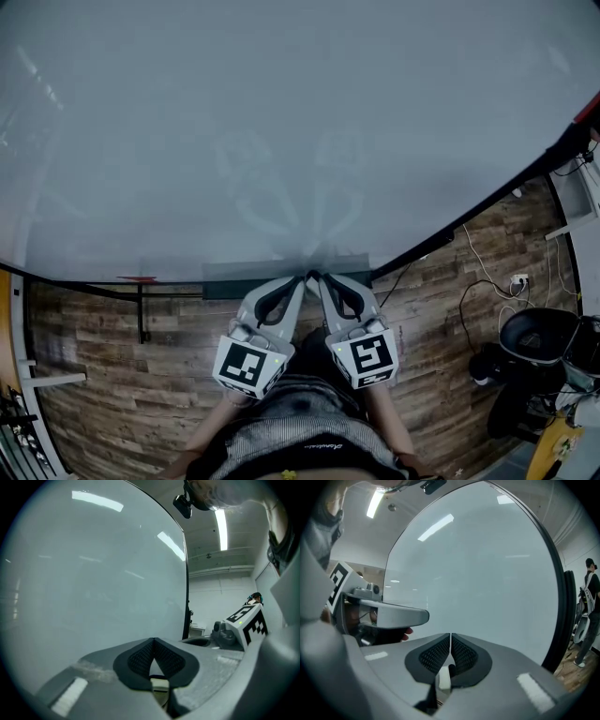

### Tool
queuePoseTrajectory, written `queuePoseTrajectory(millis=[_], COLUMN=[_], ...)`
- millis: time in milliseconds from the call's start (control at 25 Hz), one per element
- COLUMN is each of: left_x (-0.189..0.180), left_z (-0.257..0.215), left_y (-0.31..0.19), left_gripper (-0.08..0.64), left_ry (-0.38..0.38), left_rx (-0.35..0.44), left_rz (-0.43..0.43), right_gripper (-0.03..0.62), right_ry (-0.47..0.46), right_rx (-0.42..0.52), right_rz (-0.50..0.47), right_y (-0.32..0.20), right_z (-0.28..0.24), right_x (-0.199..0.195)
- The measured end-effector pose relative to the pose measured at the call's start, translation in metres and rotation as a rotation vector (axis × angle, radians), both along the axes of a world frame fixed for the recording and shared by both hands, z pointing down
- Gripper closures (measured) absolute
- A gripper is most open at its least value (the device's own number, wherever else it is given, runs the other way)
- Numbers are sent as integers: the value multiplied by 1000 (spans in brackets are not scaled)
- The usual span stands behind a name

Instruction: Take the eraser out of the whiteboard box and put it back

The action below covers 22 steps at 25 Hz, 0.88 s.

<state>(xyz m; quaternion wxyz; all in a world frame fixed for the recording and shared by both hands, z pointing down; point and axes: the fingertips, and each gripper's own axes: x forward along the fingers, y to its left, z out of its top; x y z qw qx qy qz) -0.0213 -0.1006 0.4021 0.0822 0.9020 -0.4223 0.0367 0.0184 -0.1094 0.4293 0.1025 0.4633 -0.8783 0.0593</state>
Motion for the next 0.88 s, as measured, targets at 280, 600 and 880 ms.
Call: queuePoseTrajectory(millis=[280, 600, 880], left_x=[-2, -7, -12], left_z=[2, 6, 10], left_y=[1, 4, 9], left_gripper=[560, 560, 560], left_ry=[8, 12, 16], left_rx=[-17, -29, -39], left_rz=[-1, -2, -5], right_gripper=[578, 545, 466], right_ry=[38, 118, 192], right_rx=[-58, -116, -164], right_rz=[-5, -36, -60], right_y=[-1, -1, 3], right_z=[22, 47, 69], right_x=[3, 2, 1])
